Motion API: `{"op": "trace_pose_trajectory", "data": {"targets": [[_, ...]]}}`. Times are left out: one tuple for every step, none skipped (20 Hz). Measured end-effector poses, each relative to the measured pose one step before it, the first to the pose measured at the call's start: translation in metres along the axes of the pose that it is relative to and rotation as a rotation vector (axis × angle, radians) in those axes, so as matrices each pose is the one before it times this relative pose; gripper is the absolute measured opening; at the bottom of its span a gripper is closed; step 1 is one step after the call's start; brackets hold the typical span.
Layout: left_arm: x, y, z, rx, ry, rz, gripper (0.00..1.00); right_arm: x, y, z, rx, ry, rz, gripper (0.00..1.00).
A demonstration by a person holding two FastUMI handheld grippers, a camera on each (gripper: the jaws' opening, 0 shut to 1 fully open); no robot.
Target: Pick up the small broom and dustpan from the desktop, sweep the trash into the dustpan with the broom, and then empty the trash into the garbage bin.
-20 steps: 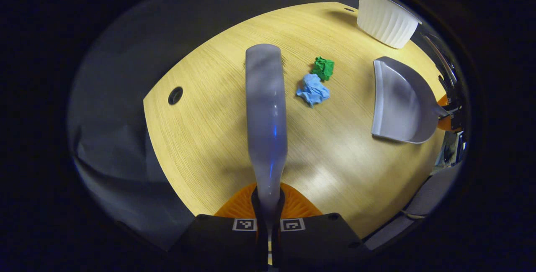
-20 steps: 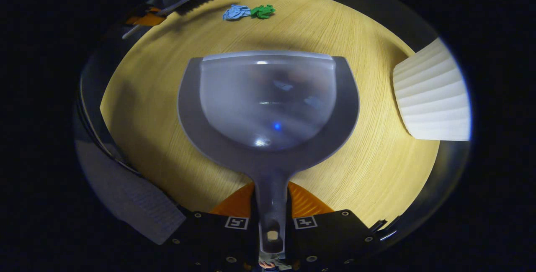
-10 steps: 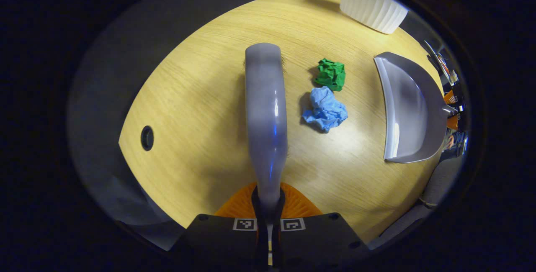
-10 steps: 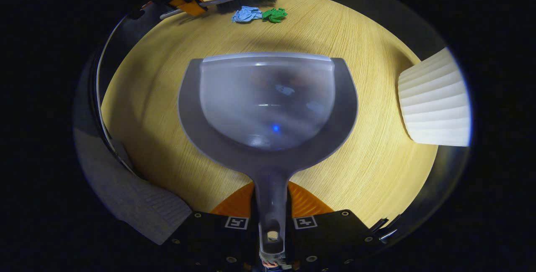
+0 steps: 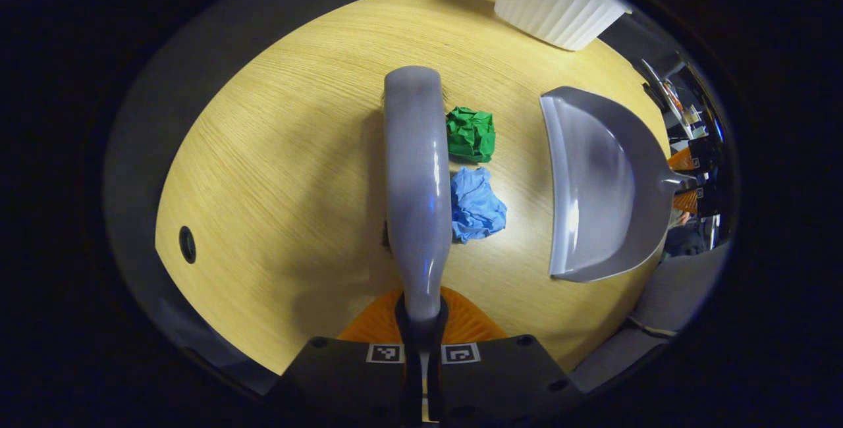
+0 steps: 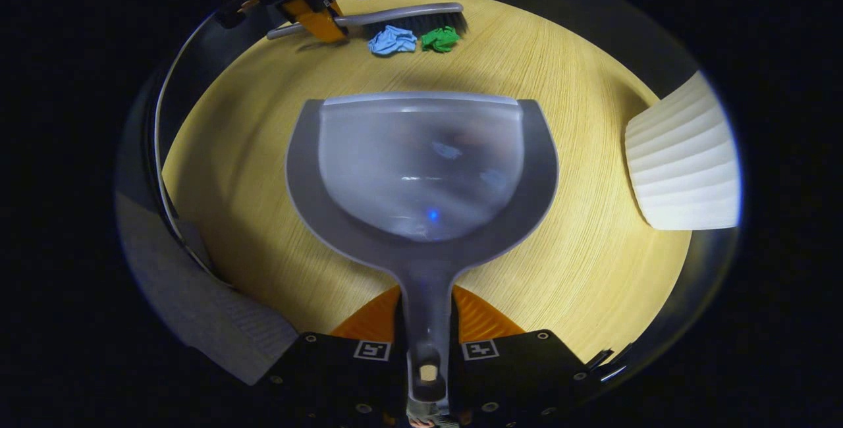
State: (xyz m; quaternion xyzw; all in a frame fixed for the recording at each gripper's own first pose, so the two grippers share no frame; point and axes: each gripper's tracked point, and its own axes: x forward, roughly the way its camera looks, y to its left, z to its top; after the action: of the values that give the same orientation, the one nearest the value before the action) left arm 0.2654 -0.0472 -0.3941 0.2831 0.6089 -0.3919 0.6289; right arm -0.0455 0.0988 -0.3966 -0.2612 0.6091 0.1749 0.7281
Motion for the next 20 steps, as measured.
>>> {"op": "trace_pose_trajectory", "data": {"targets": [[-0.00104,-0.00842,0.00015,-0.00604,0.00634,-0.02395,0.06,0.00347,-0.00037,-0.00368,-0.00216,-0.00324,0.00055,0.25],[-0.00026,-0.00955,-0.00050,-0.00125,0.00335,-0.01795,0.07,0.00120,0.00065,-0.00163,-0.00004,-0.00197,0.00070,0.24],[0.00076,-0.01134,-0.00265,0.00110,0.00311,-0.01302,0.07,0.00201,0.00011,-0.00146,0.00345,-0.00215,0.00429,0.24],[0.00112,-0.00708,0.00019,-0.00229,0.00471,-0.01530,0.07,0.00056,0.00001,-0.00020,0.00010,0.00048,0.00272,0.24],[0.00059,-0.00784,-0.00069,-0.00288,0.00346,-0.01493,0.07,-0.00070,-0.00071,0.00084,-0.00124,-0.00085,0.00121,0.24],[-0.00005,-0.00704,-0.00099,-0.00497,0.00201,-0.01282,0.07,-0.00067,0.00022,0.00051,-0.00156,0.00017,0.00357,0.24],[-0.00185,-0.00948,-0.00118,-0.00646,0.00152,-0.01477,0.07,-0.00018,-0.00114,0.00049,-0.00254,-0.00461,0.00034,0.24],[-0.00026,-0.00834,-0.00070,-0.01073,0.00104,-0.01864,0.07,-0.00054,-0.00028,0.00148,-0.00310,-0.00548,0.00153,0.24],[0.00012,-0.00971,-0.00063,-0.01922,-0.00217,-0.02671,0.07,-0.00002,0.00076,0.00036,0.00151,-0.00480,0.00220,0.24],[0.00127,-0.00899,-0.00020,-0.01736,-0.00012,-0.02395,0.07,-0.00018,0.00037,0.00002,0.00070,-0.00371,0.00259,0.24],[0.00256,-0.00437,-0.00405,-0.00751,0.00014,-0.00902,0.06,0.00004,0.00000,-0.00048,-0.00290,-0.00114,0.00133,0.24],[0.00151,-0.00387,-0.00244,-0.00637,-0.00023,-0.00340,0.06,-0.00057,0.00002,0.00045,-0.00538,-0.00272,0.00133,0.24],[-0.00132,-0.00228,-0.00070,-0.01189,-0.00037,-0.01249,0.07,0.00019,-0.00010,0.00127,-0.00664,-0.00332,0.00097,0.24],[-0.00016,-0.00547,-0.00034,-0.01511,-0.00013,-0.01817,0.07,-0.00086,0.00071,0.00130,-0.00255,-0.00305,0.00282,0.24],[-0.00215,-0.00417,-0.00140,-0.00978,0.00133,-0.00993,0.06,-0.00086,0.00095,0.00085,-0.00053,-0.00249,0.00317,0.24],[-0.00098,-0.00259,-0.00120,-0.00519,0.00220,-0.00217,0.07,-0.00024,0.00030,0.00066,-0.00345,-0.00279,0.00218,0.29],[0.00079,-0.00348,-0.00167,-0.00597,0.00496,-0.00448,0.06,-0.00005,-0.00166,0.00101,-0.00617,-0.00304,0.00171,0.24],[-0.00050,-0.00541,-0.00229,-0.00307,0.01014,-0.00967,0.06,-0.00085,-0.00003,0.00054,-0.00315,-0.00313,0.00149,0.24],[-0.00054,-0.00480,-0.00231,0.00105,0.00554,-0.00409,0.06,-0.00026,-0.00013,-0.00032,-0.00358,-0.00148,0.00151,0.24],[-0.00001,-0.00257,-0.00216,0.00627,0.00452,0.01120,0.06,0.00022,0.00008,-0.00012,-0.00527,-0.00108,0.00060,0.24]]}}
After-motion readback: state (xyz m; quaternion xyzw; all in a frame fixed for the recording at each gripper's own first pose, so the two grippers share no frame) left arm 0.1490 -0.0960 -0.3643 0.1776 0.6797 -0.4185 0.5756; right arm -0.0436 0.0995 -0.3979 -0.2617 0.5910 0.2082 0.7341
